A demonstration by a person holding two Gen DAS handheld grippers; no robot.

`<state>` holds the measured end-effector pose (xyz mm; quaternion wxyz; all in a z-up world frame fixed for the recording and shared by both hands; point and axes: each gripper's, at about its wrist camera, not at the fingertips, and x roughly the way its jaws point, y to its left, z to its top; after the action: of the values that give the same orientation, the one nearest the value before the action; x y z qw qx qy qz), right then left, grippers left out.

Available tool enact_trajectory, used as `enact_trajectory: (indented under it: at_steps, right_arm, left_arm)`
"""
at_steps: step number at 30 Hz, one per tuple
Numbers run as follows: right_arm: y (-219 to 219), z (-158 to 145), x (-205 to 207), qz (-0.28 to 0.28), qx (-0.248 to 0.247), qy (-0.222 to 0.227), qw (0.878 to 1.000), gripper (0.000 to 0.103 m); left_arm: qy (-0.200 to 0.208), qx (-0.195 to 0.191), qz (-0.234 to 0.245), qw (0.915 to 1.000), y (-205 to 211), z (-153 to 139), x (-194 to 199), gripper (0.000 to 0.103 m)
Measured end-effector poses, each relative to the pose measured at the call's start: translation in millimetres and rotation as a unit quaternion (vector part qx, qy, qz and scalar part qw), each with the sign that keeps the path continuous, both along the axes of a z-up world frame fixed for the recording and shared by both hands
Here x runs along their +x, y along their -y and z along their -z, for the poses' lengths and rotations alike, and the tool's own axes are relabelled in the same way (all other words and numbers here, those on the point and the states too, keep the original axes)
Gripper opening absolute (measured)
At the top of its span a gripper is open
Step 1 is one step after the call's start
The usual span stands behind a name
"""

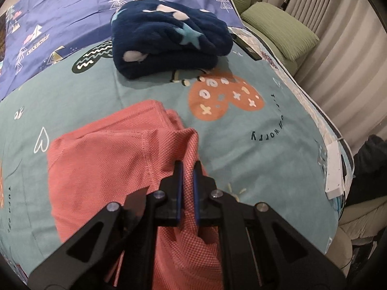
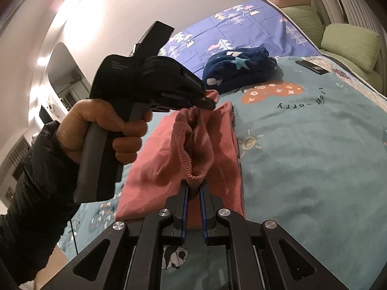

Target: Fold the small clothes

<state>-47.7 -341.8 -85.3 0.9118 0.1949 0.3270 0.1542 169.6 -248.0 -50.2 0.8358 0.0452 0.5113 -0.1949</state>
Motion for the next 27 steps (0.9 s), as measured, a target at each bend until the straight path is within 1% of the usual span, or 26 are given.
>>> enact_trajectory:
  at_steps: [6, 12, 17, 18, 21, 24, 26, 27]
  right_arm:
    - [2.3, -6.0, -5.6, 0.009, -0.001, 0.009, 1.0, 0.008]
    - [2.6, -17.6, -13.8, 0.011, -0.004, 0.023, 1.0, 0.008]
    - [2.5, -15.6, -14.5, 0.018, -0.012, 0.014, 1.0, 0.008]
    - [3.4, -13.1, -13.7, 0.019, -0.013, 0.008, 1.0, 0.008]
    - [6.3, -6.1, -13.2, 0.023, -0.009, -0.01, 1.0, 0.008]
    - [7.0, -2.9, -14.5, 0.025, -0.011, -0.018, 0.999, 0.008]
    - [6.8, -1.5, -15.8, 0.025, -0.014, -0.021, 0.999, 0.008]
    - [6.4, -1.0, -16.3, 0.026, -0.015, -0.023, 0.999, 0.008]
  left_arm:
    - [-0.007, -0.007, -0.005, 0.9999, 4.1, 1.5, 1.6, 0.008]
    - [-0.007, -0.016, 0.015, 0.9997, 15.2, -0.5, -7.3, 0.008]
    - [0.0, -0.002, 0.029, 0.9996, 25.2, 5.4, -12.0, 0.008]
    - [-0.001, -0.006, 0.031, 0.9995, 25.7, 6.7, -12.4, 0.008]
    - [-0.007, -0.037, 0.045, 0.9982, 26.3, 6.3, -14.5, 0.009]
    - [0.002, -0.048, 0.057, 0.9972, 31.0, 0.4, -19.1, 0.009]
    - [0.009, -0.053, 0.065, 0.9964, 32.6, -5.4, -22.7, 0.012]
    - [0.014, -0.056, 0.067, 0.9961, 32.0, -9.0, -24.6, 0.016]
